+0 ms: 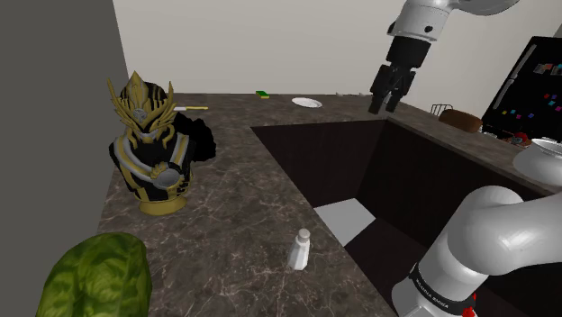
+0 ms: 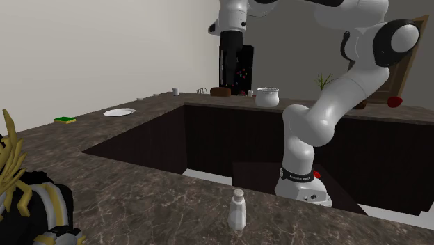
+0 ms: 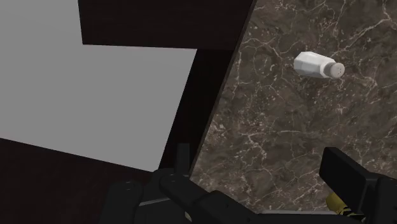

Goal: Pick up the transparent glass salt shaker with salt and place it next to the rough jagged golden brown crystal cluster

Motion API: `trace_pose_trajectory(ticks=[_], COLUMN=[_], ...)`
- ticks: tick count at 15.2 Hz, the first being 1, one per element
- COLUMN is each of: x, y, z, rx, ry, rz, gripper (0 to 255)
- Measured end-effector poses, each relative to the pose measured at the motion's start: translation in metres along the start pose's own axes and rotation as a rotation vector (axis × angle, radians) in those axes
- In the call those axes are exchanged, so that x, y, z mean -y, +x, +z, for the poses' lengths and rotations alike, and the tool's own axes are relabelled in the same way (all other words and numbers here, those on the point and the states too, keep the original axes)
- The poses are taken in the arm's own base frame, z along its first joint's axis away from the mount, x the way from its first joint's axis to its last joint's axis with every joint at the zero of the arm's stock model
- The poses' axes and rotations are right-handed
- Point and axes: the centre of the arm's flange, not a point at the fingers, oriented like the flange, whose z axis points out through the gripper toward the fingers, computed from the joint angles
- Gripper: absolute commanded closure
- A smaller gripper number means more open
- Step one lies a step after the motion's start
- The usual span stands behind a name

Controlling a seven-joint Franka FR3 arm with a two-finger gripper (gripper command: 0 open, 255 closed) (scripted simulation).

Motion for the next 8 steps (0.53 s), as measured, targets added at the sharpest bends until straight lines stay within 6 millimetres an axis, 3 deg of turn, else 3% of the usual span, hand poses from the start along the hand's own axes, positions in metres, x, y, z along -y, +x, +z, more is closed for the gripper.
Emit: trace_pose_trajectory(ticks=[2,8], x=[0.006,0.045], y=[-0.002,-0.028], z=[0.005,0.062], rx=[-0.004,-0.053], ry=[0.0,0.002], rz=[0.003,0.048], gripper=[0,0])
